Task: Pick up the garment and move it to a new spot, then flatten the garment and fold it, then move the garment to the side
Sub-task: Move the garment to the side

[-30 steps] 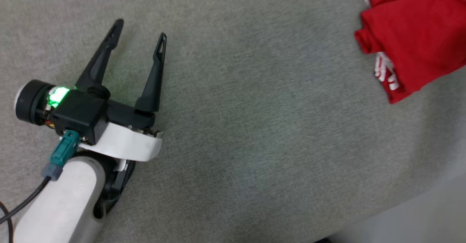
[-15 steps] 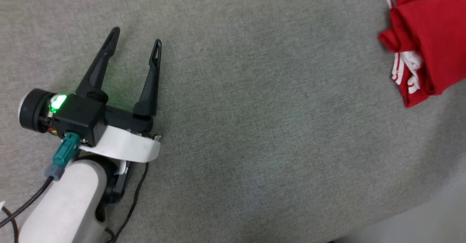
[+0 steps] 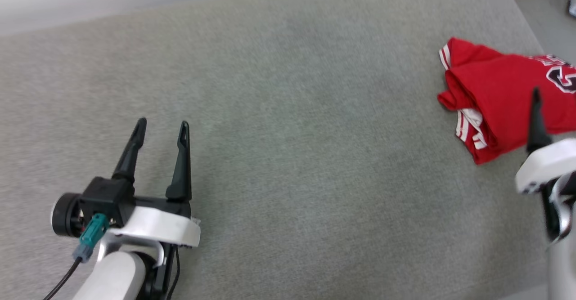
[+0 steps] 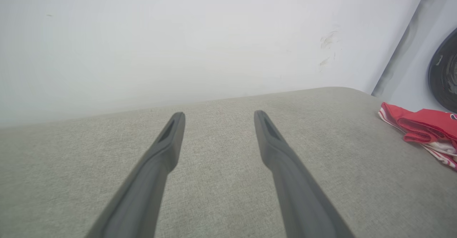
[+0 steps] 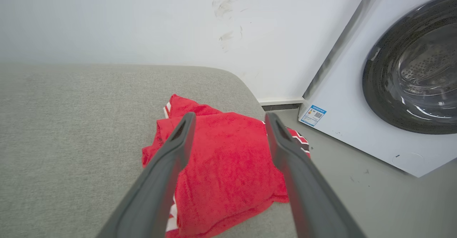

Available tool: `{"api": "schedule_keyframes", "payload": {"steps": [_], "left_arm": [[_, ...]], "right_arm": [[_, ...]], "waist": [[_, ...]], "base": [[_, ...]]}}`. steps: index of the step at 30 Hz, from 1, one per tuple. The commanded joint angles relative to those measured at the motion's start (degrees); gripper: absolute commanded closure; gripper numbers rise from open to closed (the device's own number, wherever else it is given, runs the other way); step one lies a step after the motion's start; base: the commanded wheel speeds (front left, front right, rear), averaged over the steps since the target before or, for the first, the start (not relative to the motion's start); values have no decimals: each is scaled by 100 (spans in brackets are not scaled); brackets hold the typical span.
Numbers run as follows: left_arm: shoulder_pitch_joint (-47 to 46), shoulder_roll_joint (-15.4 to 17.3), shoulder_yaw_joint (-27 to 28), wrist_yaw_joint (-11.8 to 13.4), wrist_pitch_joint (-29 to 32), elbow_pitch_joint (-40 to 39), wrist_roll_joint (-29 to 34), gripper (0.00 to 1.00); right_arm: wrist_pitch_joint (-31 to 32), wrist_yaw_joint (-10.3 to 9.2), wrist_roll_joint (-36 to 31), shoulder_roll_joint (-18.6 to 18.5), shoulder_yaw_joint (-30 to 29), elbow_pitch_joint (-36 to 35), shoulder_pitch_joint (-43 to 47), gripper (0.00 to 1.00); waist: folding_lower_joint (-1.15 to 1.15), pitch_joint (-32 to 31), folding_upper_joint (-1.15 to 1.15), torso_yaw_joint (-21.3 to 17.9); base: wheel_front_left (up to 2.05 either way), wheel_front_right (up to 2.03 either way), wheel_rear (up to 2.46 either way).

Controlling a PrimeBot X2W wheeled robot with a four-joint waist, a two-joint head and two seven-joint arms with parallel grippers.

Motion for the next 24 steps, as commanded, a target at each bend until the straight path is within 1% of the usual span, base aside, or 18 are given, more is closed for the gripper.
{"api": "schedule_keyframes", "payload": {"steps": [1,3,6,11,14,19,24], "left_arm": [[97,-24,14,28,-39,25,-26,0],[223,-60,26,60,-58,77,-77,0],[376,-117,65,82,-109,169,-135,0],[599,-124,204,74,-165,357,-231,0],[708,-86,295,81,-193,447,-246,0],[917,36,436,72,-208,555,-213,0],[1126,95,351,-14,-215,632,-153,0]], "right_arm": [[47,-4,50,65,59,-131,186,0],[194,-4,196,189,233,-512,560,0],[236,-4,490,335,493,-982,1028,0],[168,-3,913,422,1060,-1607,1608,0],[187,-4,1026,459,1301,-1915,1873,0],[191,-4,1028,500,1443,-2399,2240,0],[306,-4,1050,541,1462,-2761,2743,0]], "waist": [[0,-394,0,296],[0,-540,0,436],[0,-734,0,660],[0,-1008,0,1037],[0,-1170,0,1235],[0,-1415,0,1434],[0,-1682,0,1458]], "base": [[0,0,0],[0,0,0],[0,0,0],[0,0,0],[0,0,0],[0,0,0],[0,0,0]]}}
